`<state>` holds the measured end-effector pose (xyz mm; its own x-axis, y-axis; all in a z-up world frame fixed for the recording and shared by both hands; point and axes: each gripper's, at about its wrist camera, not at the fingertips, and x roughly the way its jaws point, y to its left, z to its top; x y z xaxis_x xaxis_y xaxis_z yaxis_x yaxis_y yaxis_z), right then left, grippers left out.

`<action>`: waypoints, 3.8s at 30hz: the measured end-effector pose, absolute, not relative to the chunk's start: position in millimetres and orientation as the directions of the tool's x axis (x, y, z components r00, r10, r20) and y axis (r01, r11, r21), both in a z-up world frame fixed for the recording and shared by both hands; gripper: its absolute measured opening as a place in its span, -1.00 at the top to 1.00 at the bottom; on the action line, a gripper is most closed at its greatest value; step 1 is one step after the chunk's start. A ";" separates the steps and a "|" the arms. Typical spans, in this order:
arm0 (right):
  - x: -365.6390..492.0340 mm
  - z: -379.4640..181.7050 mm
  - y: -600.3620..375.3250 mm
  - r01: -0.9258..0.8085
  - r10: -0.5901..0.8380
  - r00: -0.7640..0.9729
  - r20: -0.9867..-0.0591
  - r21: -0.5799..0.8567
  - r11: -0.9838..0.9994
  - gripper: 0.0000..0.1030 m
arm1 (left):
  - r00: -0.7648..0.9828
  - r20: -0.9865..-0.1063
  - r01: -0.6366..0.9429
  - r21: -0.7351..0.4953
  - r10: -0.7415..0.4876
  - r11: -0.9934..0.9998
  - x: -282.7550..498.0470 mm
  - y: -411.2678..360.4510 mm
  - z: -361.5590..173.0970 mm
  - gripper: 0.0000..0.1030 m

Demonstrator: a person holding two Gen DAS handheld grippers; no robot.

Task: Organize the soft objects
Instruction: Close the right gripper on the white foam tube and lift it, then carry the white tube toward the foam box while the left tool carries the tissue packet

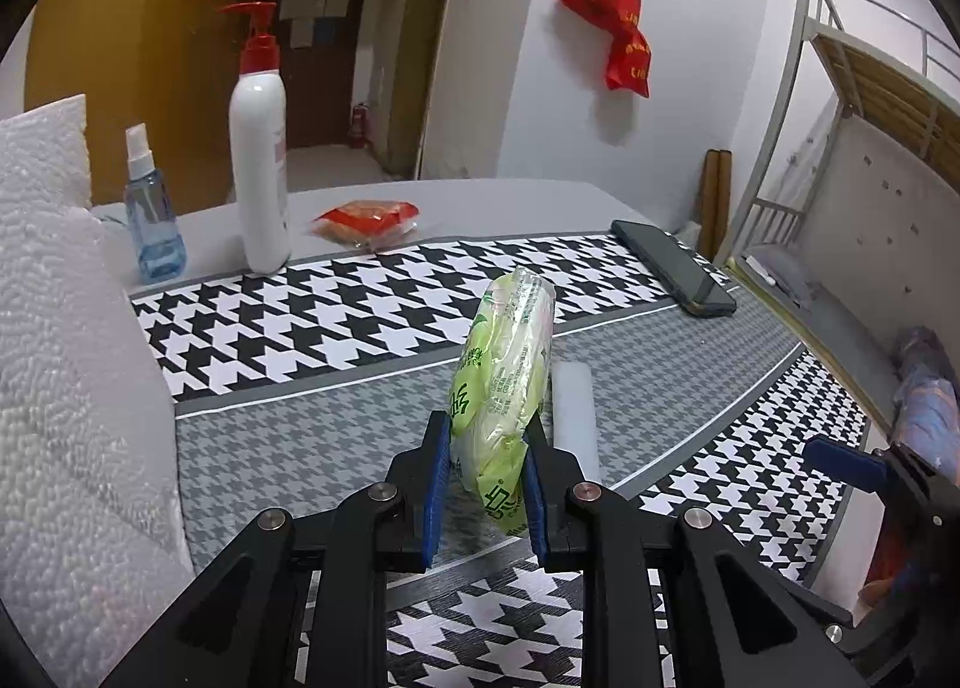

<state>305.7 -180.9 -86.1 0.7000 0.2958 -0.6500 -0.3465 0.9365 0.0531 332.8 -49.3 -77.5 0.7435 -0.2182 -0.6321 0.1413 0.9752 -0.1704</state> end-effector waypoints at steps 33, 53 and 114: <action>343.2 -103.3 -131.8 -0.310 0.220 0.621 -0.752 0.022 0.950 -0.67 | 0.789 -0.601 0.059 -0.134 -0.128 0.989 302.0 -13.8 -69.6 0.54; 347.1 -109.3 -120.5 -0.278 0.164 0.603 -0.781 -0.012 0.961 0.17 | 0.815 -0.573 0.012 -0.137 -0.089 0.990 292.2 -6.5 -65.2 0.54; 304.3 -73.2 -156.1 -0.207 0.226 0.700 -0.677 0.110 0.972 0.59 | 0.833 -0.536 0.103 -0.090 -0.135 0.991 284.3 -27.5 -58.5 0.54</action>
